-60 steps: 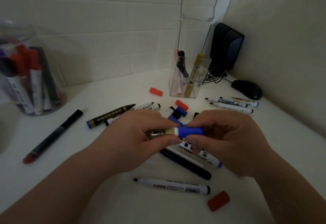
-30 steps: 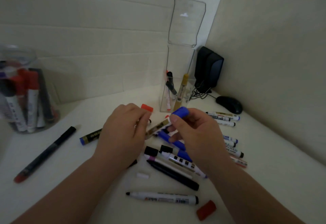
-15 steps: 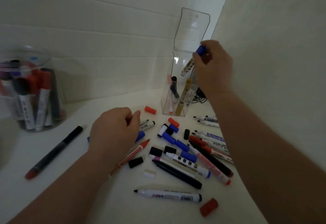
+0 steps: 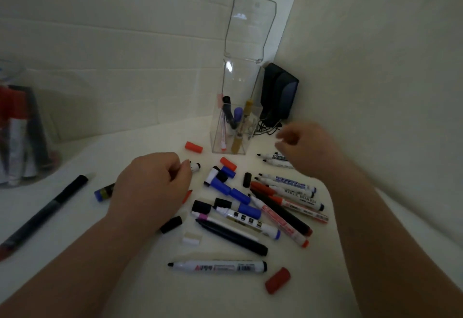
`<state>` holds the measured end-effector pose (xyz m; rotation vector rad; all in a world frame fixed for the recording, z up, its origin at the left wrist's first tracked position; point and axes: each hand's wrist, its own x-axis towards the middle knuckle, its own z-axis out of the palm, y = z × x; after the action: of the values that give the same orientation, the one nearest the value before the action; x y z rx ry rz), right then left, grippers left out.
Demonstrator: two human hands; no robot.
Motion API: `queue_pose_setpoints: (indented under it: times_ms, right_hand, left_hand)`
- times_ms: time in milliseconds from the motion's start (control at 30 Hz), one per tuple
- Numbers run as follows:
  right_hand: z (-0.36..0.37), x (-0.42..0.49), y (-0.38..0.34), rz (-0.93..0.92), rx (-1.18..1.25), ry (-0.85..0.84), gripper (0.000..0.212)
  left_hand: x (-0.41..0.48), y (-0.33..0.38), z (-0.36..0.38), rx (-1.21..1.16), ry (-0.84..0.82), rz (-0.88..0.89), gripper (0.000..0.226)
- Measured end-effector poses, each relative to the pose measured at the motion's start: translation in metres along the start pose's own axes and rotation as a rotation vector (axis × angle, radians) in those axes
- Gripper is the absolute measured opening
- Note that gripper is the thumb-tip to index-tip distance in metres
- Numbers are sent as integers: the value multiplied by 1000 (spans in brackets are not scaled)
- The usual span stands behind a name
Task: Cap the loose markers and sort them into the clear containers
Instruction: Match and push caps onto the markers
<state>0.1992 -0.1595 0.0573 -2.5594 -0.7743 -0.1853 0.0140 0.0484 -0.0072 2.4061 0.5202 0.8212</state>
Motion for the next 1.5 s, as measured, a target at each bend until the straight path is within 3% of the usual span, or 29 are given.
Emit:
queue_pose_setpoints:
  times_ms: [100, 267, 567, 700, 1067, 1267, 1367, 1500]
  right_hand:
    - [6, -14, 27, 74, -42, -236, 19]
    - [9, -20, 45, 18, -45, -359, 17]
    - [15, -13, 54, 12, -70, -390, 9]
    - [18, -10, 57, 29, -57, -395, 17]
    - [16, -11, 47, 59, 24, -400, 17]
    - [14, -14, 42, 48, 34, -333, 20]
    - [9, -23, 30, 2, 70, -128, 19]
    - [14, -47, -9, -121, 443, 131, 17]
  left_hand:
    - [-3, 3, 1, -17, -12, 30, 45]
    - [-7, 9, 4, -53, -31, 11, 44]
    - [-10, 16, 9, -46, -45, 52, 44]
    - [-10, 15, 10, -67, -46, 53, 44]
    - [-12, 14, 8, -92, -42, 40, 45]
    - [-12, 12, 10, -117, -43, 60, 45]
    - [-12, 13, 10, -155, -82, 135, 35]
    - [-12, 20, 9, -152, -178, 210, 33]
